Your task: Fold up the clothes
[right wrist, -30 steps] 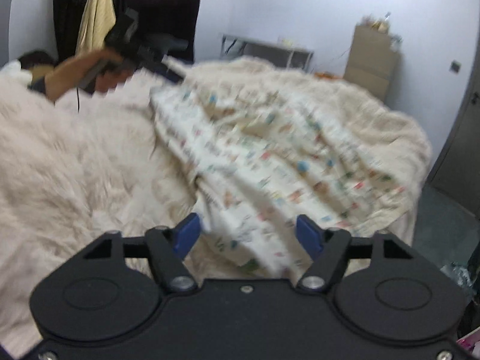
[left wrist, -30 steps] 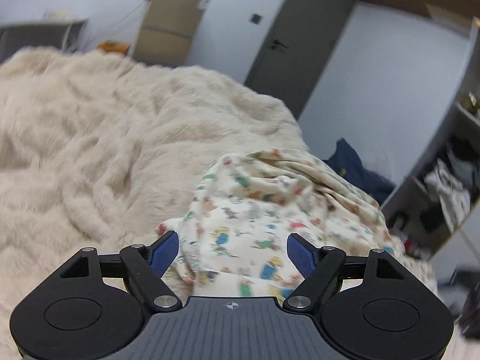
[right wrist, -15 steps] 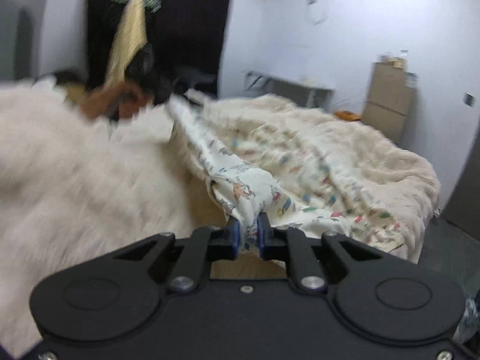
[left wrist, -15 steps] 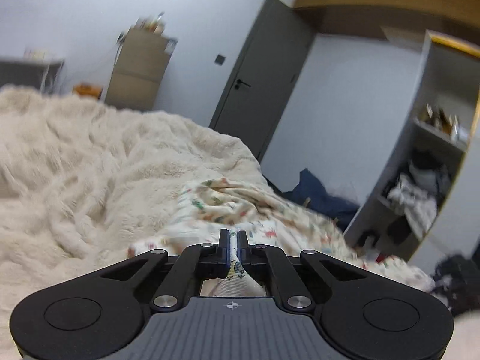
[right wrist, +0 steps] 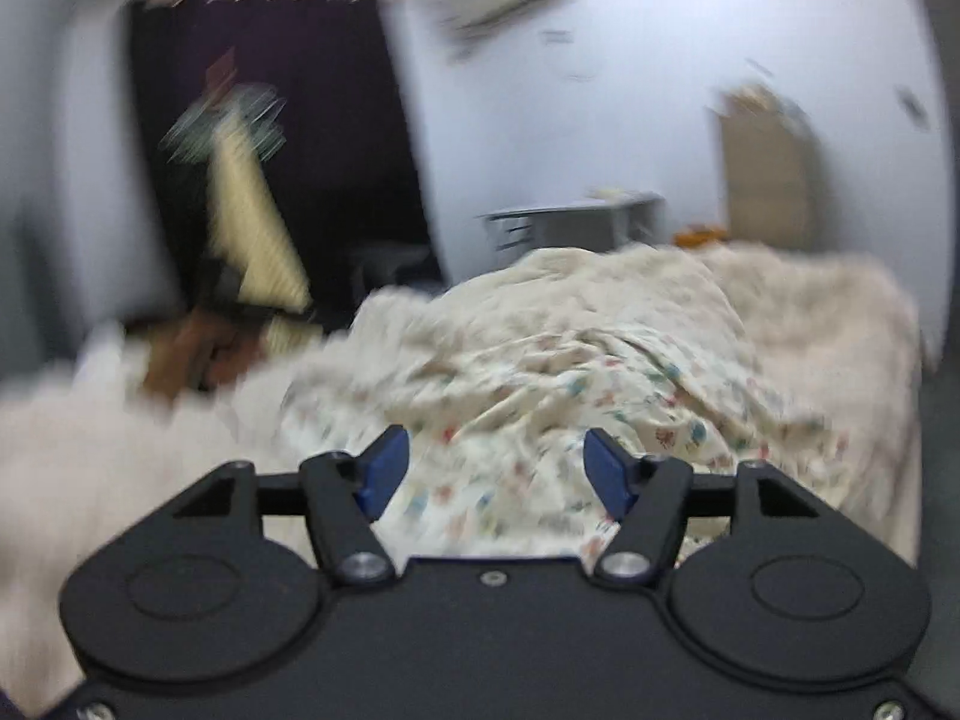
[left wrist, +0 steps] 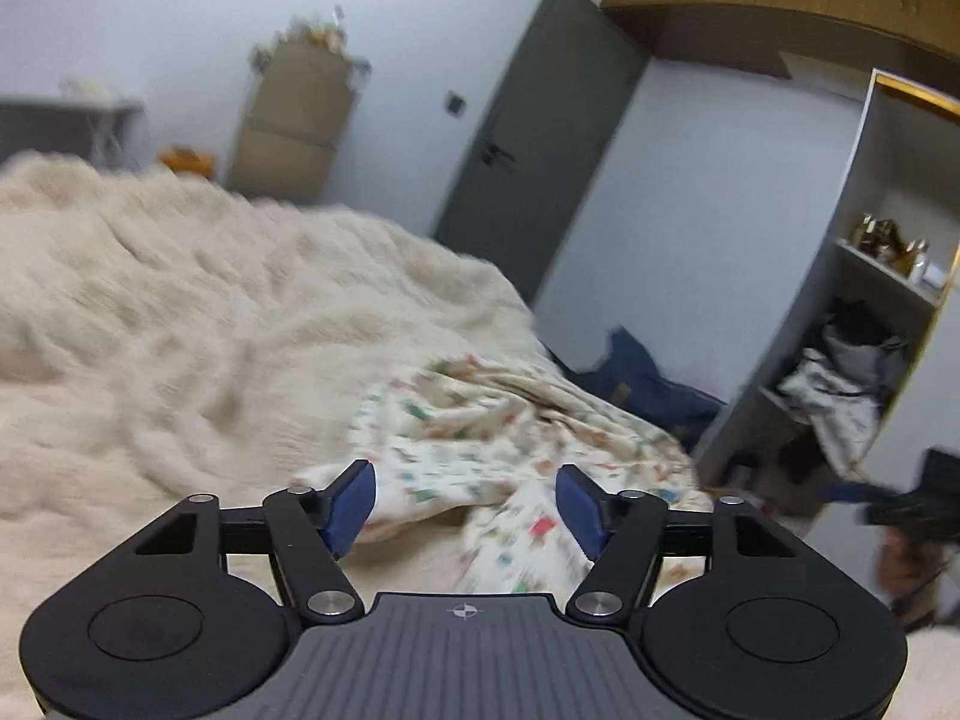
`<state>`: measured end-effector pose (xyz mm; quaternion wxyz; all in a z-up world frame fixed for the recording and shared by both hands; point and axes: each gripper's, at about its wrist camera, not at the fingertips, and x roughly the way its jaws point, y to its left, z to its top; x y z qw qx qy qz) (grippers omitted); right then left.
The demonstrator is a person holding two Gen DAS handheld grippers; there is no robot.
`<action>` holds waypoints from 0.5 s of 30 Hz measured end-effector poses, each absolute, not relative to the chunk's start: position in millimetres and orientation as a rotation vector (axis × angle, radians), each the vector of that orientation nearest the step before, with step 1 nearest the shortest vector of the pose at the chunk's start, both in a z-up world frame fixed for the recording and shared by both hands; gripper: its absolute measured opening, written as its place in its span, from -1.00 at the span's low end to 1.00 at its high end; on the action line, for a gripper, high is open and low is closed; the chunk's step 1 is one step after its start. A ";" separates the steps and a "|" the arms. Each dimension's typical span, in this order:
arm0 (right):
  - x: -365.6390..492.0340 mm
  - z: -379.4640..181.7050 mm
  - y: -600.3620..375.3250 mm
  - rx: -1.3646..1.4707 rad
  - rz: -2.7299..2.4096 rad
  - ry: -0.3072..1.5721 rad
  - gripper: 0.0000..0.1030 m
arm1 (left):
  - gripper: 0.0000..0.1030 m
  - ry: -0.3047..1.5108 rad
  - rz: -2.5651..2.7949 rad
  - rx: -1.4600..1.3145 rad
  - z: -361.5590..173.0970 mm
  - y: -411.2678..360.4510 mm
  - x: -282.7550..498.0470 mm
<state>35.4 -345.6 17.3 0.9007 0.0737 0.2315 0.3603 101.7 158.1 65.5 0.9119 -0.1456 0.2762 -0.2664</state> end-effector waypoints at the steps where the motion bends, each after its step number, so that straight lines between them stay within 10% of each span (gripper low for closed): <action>1: 46.5 10.8 -343.2 0.181 0.709 0.508 0.09 | 0.21 0.610 -0.562 -0.289 59.9 149.3 115.3; 4: 63.8 -17.5 -330.7 0.183 0.637 0.626 0.06 | 0.19 0.655 -0.586 -0.263 47.3 132.7 133.8; 7: 67.0 -38.0 -318.7 0.138 0.605 0.685 0.00 | -0.84 0.631 -0.597 -0.244 38.4 125.3 132.2; 15: 65.2 -61.7 -301.1 0.066 0.594 0.735 -0.01 | -0.93 0.307 -0.409 -0.282 76.1 161.2 64.5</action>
